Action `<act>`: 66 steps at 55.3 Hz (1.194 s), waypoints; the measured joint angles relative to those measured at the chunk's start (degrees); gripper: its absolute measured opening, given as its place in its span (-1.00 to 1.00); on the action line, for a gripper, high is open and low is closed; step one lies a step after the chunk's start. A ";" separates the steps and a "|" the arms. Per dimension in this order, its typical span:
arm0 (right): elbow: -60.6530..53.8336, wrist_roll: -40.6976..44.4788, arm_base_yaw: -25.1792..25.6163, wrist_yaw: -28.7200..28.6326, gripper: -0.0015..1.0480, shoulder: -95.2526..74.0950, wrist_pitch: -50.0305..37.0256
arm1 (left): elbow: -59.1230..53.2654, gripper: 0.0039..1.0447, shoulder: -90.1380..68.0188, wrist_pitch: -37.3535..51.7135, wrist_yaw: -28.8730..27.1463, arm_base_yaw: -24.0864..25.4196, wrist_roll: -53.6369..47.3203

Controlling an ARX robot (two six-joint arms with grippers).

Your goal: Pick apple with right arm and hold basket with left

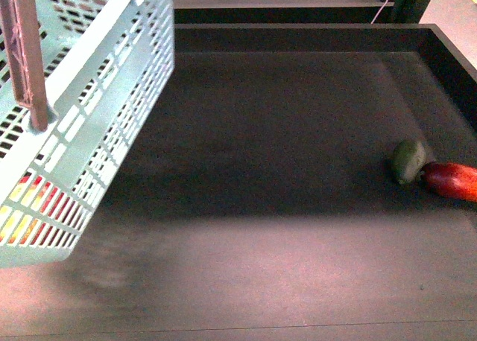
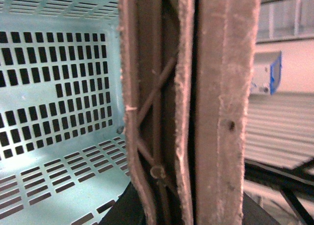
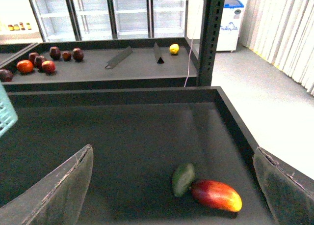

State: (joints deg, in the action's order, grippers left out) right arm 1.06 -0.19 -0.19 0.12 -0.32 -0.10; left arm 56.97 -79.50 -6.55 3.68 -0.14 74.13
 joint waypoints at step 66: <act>0.00 0.00 0.00 0.00 0.83 0.00 0.00 | 1.03 -0.69 -22.21 1.81 -13.18 2.60 11.23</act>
State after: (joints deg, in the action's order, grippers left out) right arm 1.06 -0.19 -0.19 0.12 -0.32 -0.10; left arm 58.00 -101.71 -4.73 -9.50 2.46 85.36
